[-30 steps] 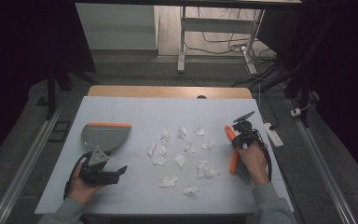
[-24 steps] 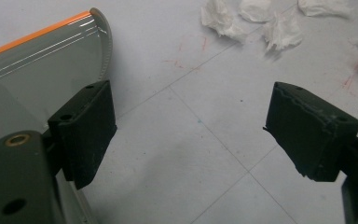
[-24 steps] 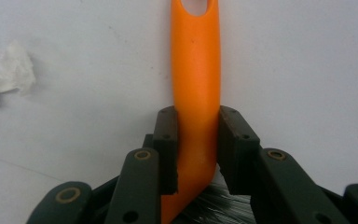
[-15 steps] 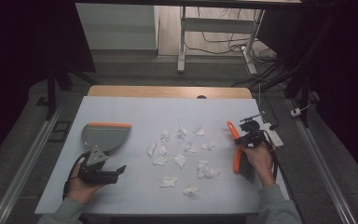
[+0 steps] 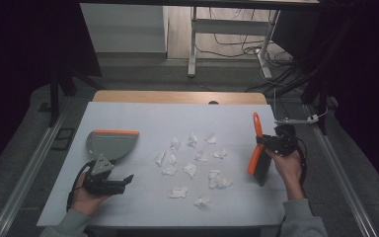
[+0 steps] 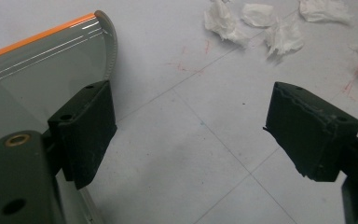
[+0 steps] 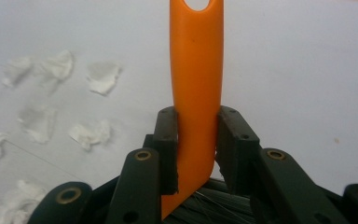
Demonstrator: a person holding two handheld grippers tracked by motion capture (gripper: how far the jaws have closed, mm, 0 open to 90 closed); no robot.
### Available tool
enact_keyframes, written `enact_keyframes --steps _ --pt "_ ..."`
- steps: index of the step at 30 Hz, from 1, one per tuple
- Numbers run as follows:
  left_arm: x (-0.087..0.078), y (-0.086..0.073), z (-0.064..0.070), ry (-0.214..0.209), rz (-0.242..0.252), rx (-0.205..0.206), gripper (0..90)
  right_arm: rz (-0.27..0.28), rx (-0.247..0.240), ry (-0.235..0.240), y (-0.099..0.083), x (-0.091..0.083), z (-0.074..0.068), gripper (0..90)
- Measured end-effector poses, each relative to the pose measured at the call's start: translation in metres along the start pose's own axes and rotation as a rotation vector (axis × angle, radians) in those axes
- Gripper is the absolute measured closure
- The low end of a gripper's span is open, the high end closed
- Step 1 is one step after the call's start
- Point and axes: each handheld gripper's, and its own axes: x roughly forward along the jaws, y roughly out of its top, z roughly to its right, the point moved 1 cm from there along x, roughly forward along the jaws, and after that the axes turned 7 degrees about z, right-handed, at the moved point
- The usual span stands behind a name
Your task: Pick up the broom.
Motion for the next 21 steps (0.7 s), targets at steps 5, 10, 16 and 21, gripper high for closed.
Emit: enact_keyframes --steps 5,10,16,21 --pt "0.000 0.000 0.000 0.000 0.000 0.001 16.9 0.083 0.004 0.053 0.002 -0.006 0.001 70.1" --pt "0.001 0.000 0.001 -0.001 -0.002 0.005 16.9 0.170 0.006 0.087 0.005 -0.015 0.001 70.1" --pt "0.001 0.000 0.001 0.002 0.000 0.006 16.9 0.267 -0.015 0.115 0.007 -0.023 -0.001 70.0" --pt "0.001 0.001 0.002 0.001 0.003 0.009 16.9 0.327 -0.027 0.126 0.009 -0.029 -0.003 70.1"
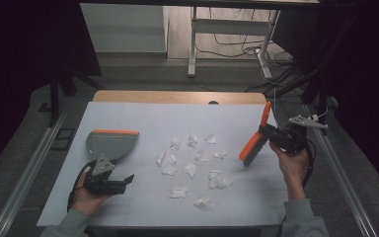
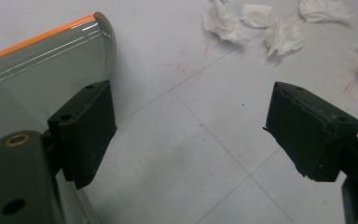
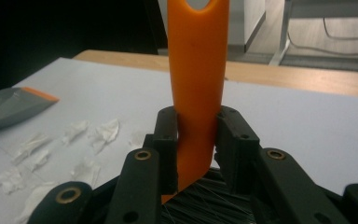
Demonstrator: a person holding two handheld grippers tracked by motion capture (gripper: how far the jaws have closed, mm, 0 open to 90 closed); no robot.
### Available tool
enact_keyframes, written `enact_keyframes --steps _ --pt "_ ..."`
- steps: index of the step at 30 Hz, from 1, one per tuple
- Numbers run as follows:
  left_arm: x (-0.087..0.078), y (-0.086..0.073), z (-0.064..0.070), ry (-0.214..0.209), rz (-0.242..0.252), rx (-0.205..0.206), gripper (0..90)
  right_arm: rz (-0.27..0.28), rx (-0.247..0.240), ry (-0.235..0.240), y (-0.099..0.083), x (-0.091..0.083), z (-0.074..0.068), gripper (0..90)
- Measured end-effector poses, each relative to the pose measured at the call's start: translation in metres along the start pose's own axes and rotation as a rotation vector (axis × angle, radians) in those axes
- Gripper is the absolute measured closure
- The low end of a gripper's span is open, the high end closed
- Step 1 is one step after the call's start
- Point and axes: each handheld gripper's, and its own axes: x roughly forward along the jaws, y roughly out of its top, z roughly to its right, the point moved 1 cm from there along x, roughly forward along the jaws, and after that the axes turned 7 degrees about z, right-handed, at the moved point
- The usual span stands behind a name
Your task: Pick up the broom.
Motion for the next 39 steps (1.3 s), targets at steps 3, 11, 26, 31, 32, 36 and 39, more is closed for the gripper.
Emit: enact_keyframes --steps 3,11,26,31,32,36,39 --pt "0.001 0.002 0.001 0.000 0.002 0.006 16.9 0.029 0.009 0.010 0.002 -0.003 -0.001 70.0" --pt "0.008 0.025 0.019 -0.030 0.052 0.054 17.1 0.064 0.032 0.053 0.009 -0.002 -0.013 70.0" --pt "0.043 0.078 0.082 -0.153 0.106 0.190 17.4 0.100 0.107 0.190 0.012 0.018 -0.058 70.0" --pt "0.055 0.089 0.097 -0.186 0.117 0.200 17.8 0.088 0.131 0.199 0.006 0.029 -0.072 70.0" --pt "0.057 0.091 0.099 -0.188 0.120 0.200 18.0 0.091 0.134 0.202 0.005 0.031 -0.075 70.0" --pt "0.068 0.097 0.107 -0.194 0.132 0.203 19.6 0.086 0.137 0.209 0.000 0.040 -0.084 69.9" --pt "0.077 0.102 0.113 -0.199 0.144 0.200 21.1 0.073 0.159 0.227 -0.005 0.047 -0.090 69.9"
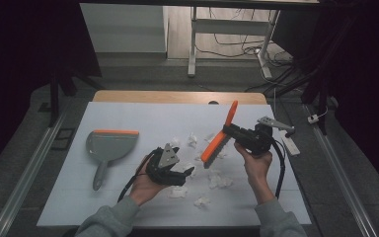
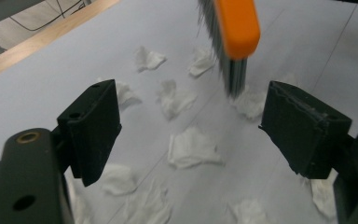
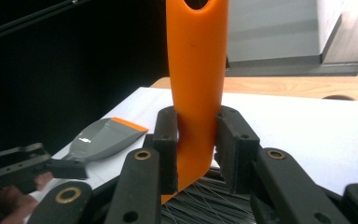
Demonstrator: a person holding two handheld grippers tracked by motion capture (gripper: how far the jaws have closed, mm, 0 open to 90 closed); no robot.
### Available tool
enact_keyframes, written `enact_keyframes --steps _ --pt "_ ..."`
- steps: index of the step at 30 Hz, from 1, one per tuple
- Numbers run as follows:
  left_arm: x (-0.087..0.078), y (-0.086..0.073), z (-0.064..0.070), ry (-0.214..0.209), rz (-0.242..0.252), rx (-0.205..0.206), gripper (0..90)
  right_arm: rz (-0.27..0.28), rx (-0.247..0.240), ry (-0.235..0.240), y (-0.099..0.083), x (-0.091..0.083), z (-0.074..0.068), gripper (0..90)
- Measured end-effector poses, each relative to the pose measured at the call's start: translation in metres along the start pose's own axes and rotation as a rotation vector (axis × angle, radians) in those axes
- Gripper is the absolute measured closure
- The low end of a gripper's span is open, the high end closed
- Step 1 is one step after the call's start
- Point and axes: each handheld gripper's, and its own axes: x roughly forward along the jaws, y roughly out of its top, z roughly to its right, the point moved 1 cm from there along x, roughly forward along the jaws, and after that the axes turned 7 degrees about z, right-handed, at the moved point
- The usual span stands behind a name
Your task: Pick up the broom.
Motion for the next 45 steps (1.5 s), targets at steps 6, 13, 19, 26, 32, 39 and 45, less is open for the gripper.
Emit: enact_keyframes --steps 6,13,19,26,32,39,45 --pt "0.024 0.005 0.006 -0.017 0.016 -0.007 24.0 0.003 0.014 0.019 -0.005 0.006 -0.007 69.9" --pt "0.041 0.006 0.014 -0.042 0.013 -0.007 34.0 0.020 0.045 0.050 -0.011 0.012 -0.019 69.9" --pt "0.041 0.005 0.011 -0.016 0.033 -0.021 44.1 0.034 0.062 0.068 -0.014 0.015 -0.026 69.8" --pt "0.040 0.005 0.006 0.011 0.035 -0.029 69.4 0.038 0.088 0.085 -0.018 0.019 -0.032 69.8" --pt "0.037 0.005 -0.001 0.019 0.035 -0.057 77.3 0.042 0.092 0.085 -0.019 0.019 -0.033 69.8" --pt "0.032 0.004 -0.011 -0.010 0.006 -0.060 80.2 0.018 0.102 0.088 -0.019 0.021 -0.033 69.3" --pt "0.025 0.003 -0.022 -0.059 -0.046 -0.055 80.7 -0.004 0.071 0.106 -0.015 0.021 -0.033 53.2"
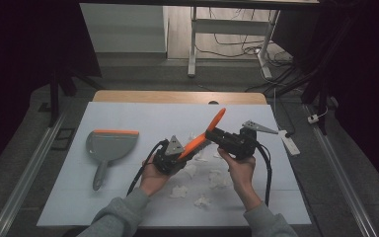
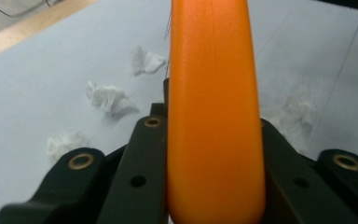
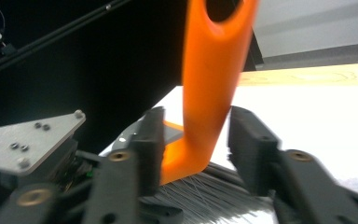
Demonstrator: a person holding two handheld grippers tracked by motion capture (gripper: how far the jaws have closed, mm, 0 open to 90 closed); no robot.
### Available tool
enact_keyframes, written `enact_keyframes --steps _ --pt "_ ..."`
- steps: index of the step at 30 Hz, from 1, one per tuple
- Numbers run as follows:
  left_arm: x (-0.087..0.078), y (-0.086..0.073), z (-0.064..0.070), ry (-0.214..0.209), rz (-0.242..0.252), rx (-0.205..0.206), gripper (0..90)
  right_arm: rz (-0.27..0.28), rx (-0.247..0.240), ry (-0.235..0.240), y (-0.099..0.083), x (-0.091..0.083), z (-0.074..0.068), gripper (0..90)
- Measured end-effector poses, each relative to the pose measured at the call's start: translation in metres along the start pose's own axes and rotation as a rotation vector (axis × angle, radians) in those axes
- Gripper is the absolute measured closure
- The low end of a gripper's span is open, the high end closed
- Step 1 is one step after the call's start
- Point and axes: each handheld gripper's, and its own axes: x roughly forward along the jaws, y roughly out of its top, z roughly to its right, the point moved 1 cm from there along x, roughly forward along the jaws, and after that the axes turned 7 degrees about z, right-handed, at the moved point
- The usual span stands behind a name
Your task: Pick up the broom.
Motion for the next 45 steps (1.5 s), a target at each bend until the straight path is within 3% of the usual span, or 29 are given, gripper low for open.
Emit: enact_keyframes --steps 4,6,8,12,14,17,18,19,20,22,25,26,29,30,32,34,35,36,41,45 --pt "-0.005 -0.002 -0.007 -0.031 -0.045 0.003 80.7 -0.048 -0.118 -0.032 0.006 -0.005 -0.005 44.0" --pt "-0.011 -0.003 -0.014 -0.069 -0.095 -0.002 80.7 -0.106 -0.164 -0.041 0.009 -0.007 -0.007 40.3" --pt "-0.014 -0.004 -0.018 -0.095 -0.127 -0.006 80.7 -0.127 -0.221 -0.052 0.011 -0.010 -0.010 36.9" --pt "-0.017 -0.005 -0.021 -0.112 -0.180 0.013 80.7 -0.197 -0.329 -0.040 0.014 -0.014 -0.019 35.1" --pt "-0.019 -0.005 -0.024 -0.143 -0.236 0.027 80.7 -0.236 -0.376 -0.040 0.015 -0.015 -0.026 35.0" --pt "-0.020 -0.006 -0.025 -0.157 -0.256 0.030 80.6 -0.291 -0.422 -0.016 0.017 -0.015 -0.034 35.1" --pt "-0.019 -0.007 -0.025 -0.180 -0.286 0.031 80.7 -0.310 -0.438 -0.011 0.017 -0.014 -0.036 35.7" --pt "-0.019 -0.007 -0.025 -0.180 -0.286 0.031 80.6 -0.310 -0.438 -0.011 0.017 -0.014 -0.036 35.7" --pt "-0.018 -0.006 -0.024 -0.190 -0.313 0.037 80.6 -0.346 -0.462 0.012 0.016 -0.013 -0.040 36.4" --pt "-0.016 -0.007 -0.019 -0.209 -0.364 0.083 80.6 -0.366 -0.476 0.018 0.015 -0.012 -0.042 36.3" --pt "-0.013 -0.006 -0.013 -0.234 -0.388 0.118 80.6 -0.445 -0.536 0.048 0.009 -0.005 -0.049 35.9" --pt "-0.012 -0.006 -0.011 -0.241 -0.391 0.129 80.6 -0.445 -0.536 0.048 0.009 -0.005 -0.049 35.9" --pt "-0.012 -0.004 -0.004 -0.257 -0.404 0.170 80.7 -0.539 -0.559 0.085 0.001 0.002 -0.049 38.0" --pt "-0.013 -0.003 -0.002 -0.263 -0.405 0.185 80.7 -0.539 -0.559 0.085 0.001 0.002 -0.049 38.0" --pt "-0.015 0.000 0.001 -0.275 -0.401 0.204 80.7 -0.605 -0.605 0.114 -0.006 0.006 -0.051 38.2" --pt "-0.018 0.004 0.005 -0.288 -0.407 0.244 80.7 -0.639 -0.626 0.130 -0.008 0.008 -0.053 39.5" --pt "-0.018 0.004 0.005 -0.288 -0.407 0.244 80.7 -0.639 -0.626 0.130 -0.008 0.008 -0.053 39.5" --pt "-0.020 0.005 0.009 -0.267 -0.417 0.284 80.7 -0.668 -0.651 0.140 -0.011 0.010 -0.056 41.3" --pt "-0.022 0.007 0.014 -0.287 -0.418 0.315 80.7 -0.751 -0.705 0.156 -0.019 0.014 -0.060 44.8" --pt "-0.026 0.009 0.018 -0.306 -0.419 0.347 80.8 -0.792 -0.716 0.173 -0.023 0.016 -0.060 47.6"
